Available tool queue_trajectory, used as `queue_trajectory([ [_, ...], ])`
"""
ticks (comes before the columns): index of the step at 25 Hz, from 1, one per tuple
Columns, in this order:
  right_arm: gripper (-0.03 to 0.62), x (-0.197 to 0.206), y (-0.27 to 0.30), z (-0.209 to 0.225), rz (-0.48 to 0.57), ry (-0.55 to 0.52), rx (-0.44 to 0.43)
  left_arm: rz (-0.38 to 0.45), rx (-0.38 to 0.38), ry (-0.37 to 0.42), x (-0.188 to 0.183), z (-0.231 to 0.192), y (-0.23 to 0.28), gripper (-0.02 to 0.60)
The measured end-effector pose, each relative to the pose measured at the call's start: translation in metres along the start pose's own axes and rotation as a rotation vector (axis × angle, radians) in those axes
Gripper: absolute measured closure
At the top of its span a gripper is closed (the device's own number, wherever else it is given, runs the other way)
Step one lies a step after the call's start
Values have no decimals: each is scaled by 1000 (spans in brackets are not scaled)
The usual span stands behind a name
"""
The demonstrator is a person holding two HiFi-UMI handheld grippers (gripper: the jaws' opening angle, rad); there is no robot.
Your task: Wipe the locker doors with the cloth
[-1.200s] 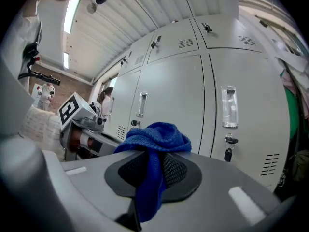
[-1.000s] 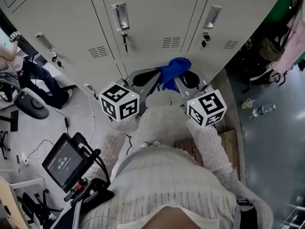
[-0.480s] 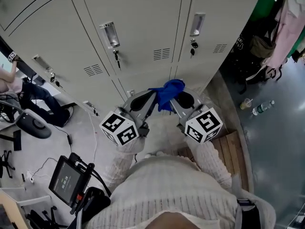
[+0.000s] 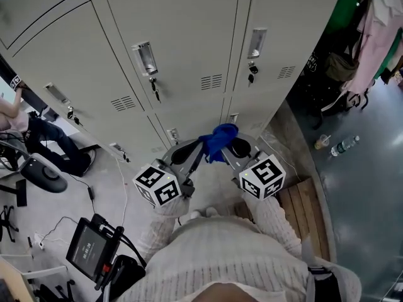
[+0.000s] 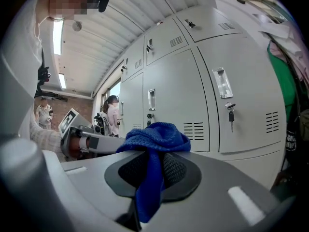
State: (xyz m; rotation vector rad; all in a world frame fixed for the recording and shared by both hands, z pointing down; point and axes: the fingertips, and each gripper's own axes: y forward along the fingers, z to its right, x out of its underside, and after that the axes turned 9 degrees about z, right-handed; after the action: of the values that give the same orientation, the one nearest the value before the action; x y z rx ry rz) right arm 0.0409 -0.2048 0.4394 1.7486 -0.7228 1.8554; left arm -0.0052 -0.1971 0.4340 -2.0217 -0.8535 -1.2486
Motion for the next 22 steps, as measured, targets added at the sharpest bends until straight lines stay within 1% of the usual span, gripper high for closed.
queue_trajectory([
  [5, 539, 6, -3, -7, -22, 2, -22, -15, 8, 11, 2, 0, -2, 575],
  [10, 539, 13, 1, -17, -47, 0, -59, -24, 28, -11, 8, 5, 0, 575],
  [17, 539, 16, -2, -13, -53, -6, -51, -24, 28, -7, 8, 2, -3, 575],
  [22, 539, 12, 1, -18, -51, -11, -55, -24, 34, -25, 6, 5, -5, 575],
])
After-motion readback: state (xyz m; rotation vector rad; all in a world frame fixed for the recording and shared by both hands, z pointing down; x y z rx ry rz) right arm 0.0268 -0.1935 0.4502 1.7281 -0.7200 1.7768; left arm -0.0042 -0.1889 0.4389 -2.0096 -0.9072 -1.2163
